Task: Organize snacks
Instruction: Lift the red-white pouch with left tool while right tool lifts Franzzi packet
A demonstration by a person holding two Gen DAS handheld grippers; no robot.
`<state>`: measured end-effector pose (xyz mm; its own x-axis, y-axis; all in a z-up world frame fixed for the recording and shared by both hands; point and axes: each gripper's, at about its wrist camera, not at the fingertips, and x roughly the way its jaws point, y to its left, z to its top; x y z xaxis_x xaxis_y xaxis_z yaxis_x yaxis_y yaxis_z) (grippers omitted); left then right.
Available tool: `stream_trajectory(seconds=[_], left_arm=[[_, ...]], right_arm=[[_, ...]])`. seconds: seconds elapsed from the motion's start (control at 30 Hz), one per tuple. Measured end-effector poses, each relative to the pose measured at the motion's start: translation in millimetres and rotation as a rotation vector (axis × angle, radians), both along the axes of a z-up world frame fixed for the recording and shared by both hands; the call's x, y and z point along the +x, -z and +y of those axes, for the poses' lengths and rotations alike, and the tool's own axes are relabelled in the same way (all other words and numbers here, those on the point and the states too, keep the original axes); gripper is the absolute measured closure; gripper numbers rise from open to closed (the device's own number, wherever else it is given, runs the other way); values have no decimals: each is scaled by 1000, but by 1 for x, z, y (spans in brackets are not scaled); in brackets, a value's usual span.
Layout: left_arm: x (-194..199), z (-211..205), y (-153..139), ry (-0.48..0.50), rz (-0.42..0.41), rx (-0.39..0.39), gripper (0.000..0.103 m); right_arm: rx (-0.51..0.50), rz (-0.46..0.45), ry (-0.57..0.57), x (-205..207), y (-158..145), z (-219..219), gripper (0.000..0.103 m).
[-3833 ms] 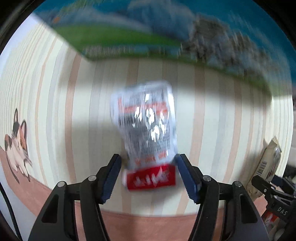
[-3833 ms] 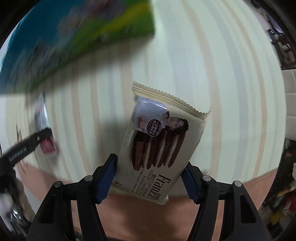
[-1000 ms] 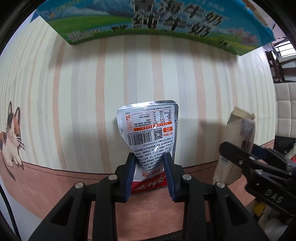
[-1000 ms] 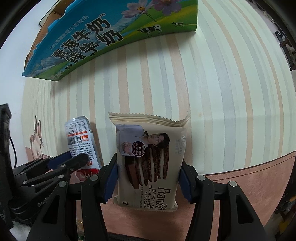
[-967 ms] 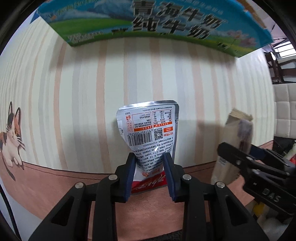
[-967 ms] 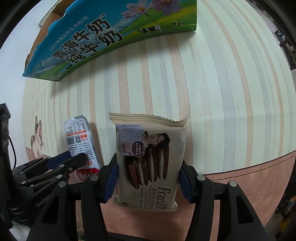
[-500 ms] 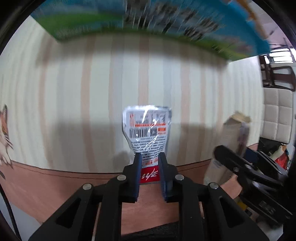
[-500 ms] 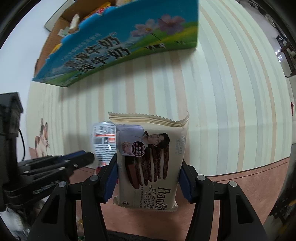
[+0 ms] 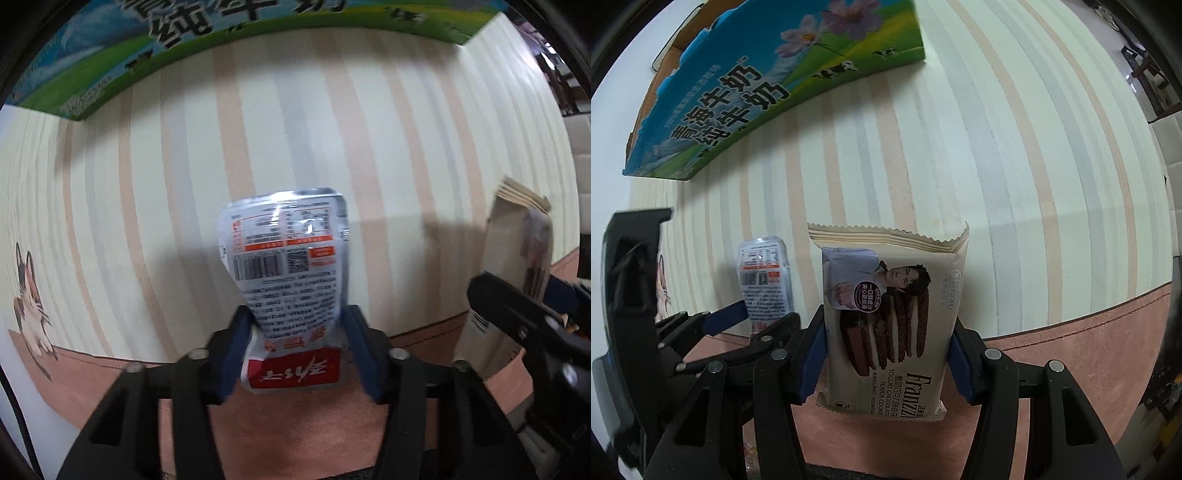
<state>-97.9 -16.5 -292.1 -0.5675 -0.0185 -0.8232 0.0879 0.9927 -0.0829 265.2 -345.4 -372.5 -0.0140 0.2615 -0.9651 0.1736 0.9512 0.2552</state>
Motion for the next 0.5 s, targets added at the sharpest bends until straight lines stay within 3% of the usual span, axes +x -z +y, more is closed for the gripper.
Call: stream_trajectory(seconds=[0.13,0.33,0.5], left_arm=[[-7,1,-7,15,-35,10,71],[-12,10,-19,10,-45,7,73],[-21,12,-54,-22,-68,-5,73]], right_arm=[[0,-2,-3,-4,2,1,42],[6,-14,-13,-7,-3,7,42],[13,-32,-14,-4,-12,12,42]])
